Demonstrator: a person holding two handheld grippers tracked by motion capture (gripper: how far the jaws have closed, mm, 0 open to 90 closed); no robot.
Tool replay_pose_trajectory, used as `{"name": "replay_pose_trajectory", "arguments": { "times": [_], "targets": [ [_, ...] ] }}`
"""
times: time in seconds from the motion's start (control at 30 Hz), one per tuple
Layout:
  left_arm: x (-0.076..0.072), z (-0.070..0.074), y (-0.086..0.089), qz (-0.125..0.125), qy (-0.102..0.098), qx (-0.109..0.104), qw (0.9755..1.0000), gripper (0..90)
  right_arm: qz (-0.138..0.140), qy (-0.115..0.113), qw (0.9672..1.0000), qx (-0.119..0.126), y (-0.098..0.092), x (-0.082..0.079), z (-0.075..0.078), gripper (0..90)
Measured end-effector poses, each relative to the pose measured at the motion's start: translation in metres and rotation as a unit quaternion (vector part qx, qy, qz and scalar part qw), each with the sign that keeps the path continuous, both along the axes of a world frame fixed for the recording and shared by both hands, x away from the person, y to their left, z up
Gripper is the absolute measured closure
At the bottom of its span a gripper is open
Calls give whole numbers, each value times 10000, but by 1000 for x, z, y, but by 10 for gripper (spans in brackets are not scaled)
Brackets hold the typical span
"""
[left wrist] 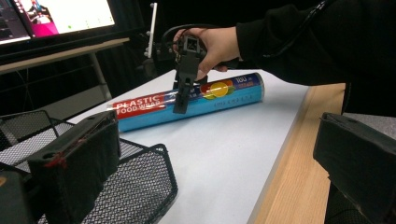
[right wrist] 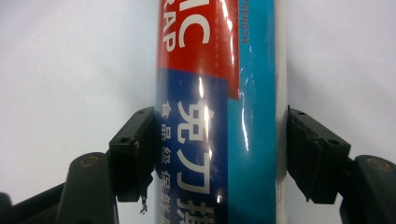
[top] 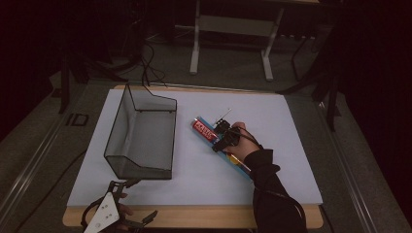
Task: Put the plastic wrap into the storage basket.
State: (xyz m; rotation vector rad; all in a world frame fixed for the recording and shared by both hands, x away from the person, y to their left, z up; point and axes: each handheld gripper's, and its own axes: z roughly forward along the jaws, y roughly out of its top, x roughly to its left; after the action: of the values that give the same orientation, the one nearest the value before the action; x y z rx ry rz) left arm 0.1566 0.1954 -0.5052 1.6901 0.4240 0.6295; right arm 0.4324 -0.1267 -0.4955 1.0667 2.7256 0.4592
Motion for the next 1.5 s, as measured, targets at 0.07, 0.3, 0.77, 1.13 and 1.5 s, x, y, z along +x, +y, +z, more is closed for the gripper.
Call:
{"name": "replay_pose_trajectory", "arguments": {
  "times": [0.07,0.3,0.77,1.13,1.5],
  "targets": [
    [0,0,0,0,0,4,10000,14,1,-4,10000,-6,0,0,0,315],
    [0,0,0,12,1,-20,10000,14,48,173,9998,52,-2,3,2,303],
    [-1,0,0,0,2,0,10000,14,80,549,9985,-39,1,4,-2,102],
    [-2,0,0,-3,1,3,10000,14,35,527,9980,-346,0,5,-8,221],
    [-1,-1,-1,2,19,27,10000,14,-76,745,9952,-633,6,3,-11,315]
  ]
}}
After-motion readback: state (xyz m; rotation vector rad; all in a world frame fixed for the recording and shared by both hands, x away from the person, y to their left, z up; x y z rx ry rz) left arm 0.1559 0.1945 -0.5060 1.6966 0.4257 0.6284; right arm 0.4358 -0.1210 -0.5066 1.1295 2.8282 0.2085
